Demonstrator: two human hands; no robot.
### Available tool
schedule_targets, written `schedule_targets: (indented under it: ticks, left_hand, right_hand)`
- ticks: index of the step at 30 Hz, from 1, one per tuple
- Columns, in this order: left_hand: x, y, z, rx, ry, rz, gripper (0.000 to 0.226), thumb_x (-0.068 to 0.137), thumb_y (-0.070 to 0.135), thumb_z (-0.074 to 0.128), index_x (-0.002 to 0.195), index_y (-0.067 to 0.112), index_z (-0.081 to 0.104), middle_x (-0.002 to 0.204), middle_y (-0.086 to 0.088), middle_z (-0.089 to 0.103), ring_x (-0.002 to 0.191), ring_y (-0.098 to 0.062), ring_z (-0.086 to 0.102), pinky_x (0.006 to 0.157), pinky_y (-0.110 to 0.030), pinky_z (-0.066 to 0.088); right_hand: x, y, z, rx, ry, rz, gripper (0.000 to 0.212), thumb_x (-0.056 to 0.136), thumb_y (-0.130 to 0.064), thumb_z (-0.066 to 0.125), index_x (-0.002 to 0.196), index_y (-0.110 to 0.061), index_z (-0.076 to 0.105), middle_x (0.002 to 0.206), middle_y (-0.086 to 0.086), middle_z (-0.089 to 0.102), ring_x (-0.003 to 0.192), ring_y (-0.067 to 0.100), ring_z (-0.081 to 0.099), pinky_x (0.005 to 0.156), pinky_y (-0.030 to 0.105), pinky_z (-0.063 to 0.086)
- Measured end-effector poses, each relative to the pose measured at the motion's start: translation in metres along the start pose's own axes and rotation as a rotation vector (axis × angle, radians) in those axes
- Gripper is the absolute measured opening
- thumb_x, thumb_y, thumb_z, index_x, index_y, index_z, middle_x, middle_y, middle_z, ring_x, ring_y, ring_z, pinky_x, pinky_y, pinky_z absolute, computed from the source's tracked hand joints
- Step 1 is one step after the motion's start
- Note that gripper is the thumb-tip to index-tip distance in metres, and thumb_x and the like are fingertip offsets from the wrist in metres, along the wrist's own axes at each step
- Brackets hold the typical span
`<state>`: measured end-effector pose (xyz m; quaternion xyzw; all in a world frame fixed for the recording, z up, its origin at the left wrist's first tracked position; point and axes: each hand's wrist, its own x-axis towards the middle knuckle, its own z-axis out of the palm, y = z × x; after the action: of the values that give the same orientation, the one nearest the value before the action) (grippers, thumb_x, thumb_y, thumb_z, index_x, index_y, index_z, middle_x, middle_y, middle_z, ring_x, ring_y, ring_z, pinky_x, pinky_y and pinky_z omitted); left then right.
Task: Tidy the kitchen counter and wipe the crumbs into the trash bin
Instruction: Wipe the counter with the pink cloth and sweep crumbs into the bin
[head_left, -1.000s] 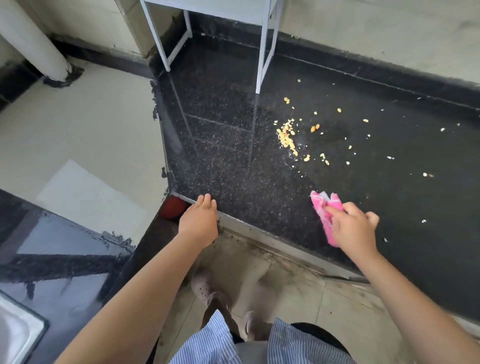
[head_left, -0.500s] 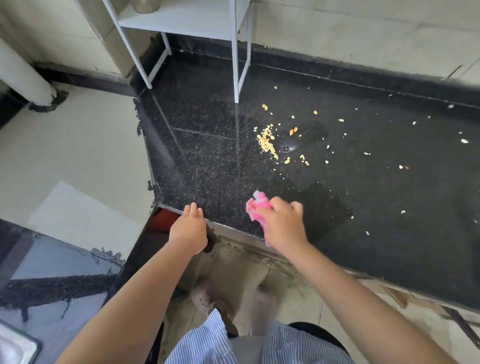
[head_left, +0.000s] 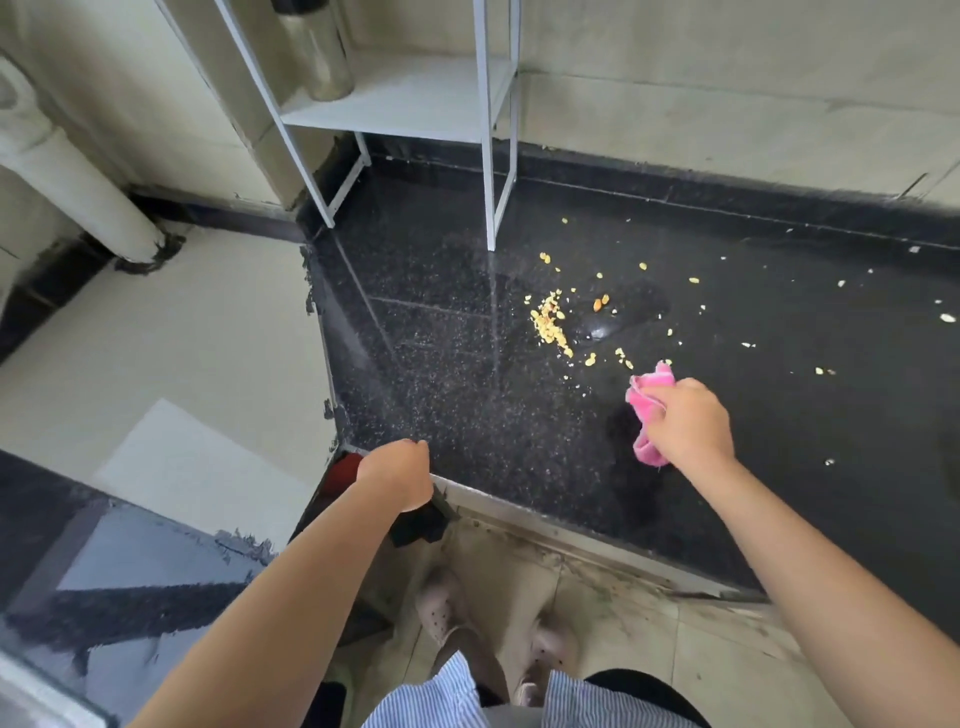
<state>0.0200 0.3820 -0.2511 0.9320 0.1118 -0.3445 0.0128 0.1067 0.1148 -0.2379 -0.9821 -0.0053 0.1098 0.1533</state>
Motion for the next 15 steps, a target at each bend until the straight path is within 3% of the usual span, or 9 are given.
schedule_targets:
  ticks: [2,6,8,11,15]
  left_hand:
    - [0.006,-0.006,-0.006,-0.088,0.057,-0.011,0.045,0.099,0.020,0.034,0.143,0.010,0.034,0.143,-0.008,0.045,0.129,-0.025,0.046,0.102,-0.033,0.041]
    - [0.018,-0.014,-0.015,-0.184,0.156,-0.044,0.040,0.099,0.019,0.035,0.138,0.012,0.043,0.140,-0.004,0.048,0.127,-0.022,0.048,0.103,-0.030,0.040]
    - [0.031,-0.017,-0.025,-0.174,0.170,-0.054,0.034,0.097,0.013,0.037,0.126,0.010,0.055,0.131,-0.005,0.055,0.120,-0.022,0.054,0.098,-0.029,0.044]
    - [0.048,-0.023,-0.043,-0.174,0.189,-0.061,0.030,0.093,0.005,0.038,0.109,0.004,0.064,0.117,-0.010,0.061,0.108,-0.026,0.059,0.089,-0.032,0.049]
    - [0.069,-0.028,-0.062,-0.205,0.286,-0.016,0.022,0.094,0.011,0.045,0.104,0.005,0.064,0.113,-0.007,0.061,0.105,-0.024,0.058,0.084,-0.032,0.049]
  right_hand:
    - [-0.006,-0.033,-0.007,0.056,0.024,-0.159,0.036,0.096,-0.019,0.040,0.129,-0.024,0.054,0.109,0.012,0.054,0.088,0.023,0.051,0.076,0.027,0.040]
    - [0.000,-0.101,0.003,0.023,-0.027,-0.342,0.050,0.088,-0.015,0.057,0.135,-0.029,0.045,0.121,0.007,0.050,0.108,0.027,0.048,0.093,0.033,0.041]
    - [0.015,-0.129,0.023,-0.028,-0.046,-0.373,0.059,0.084,-0.012,0.062,0.138,-0.025,0.042,0.123,0.007,0.048,0.111,0.026,0.046,0.096,0.033,0.034]
    - [0.039,-0.158,0.052,-0.101,-0.016,-0.352,0.055,0.084,-0.011,0.061,0.135,-0.018,0.043,0.123,0.007,0.047,0.114,0.024,0.046,0.096,0.034,0.031]
    - [0.052,-0.149,0.067,-0.158,-0.051,-0.249,0.052,0.081,-0.017,0.067,0.130,-0.016,0.048,0.116,0.007,0.052,0.108,0.024,0.051,0.094,0.037,0.034]
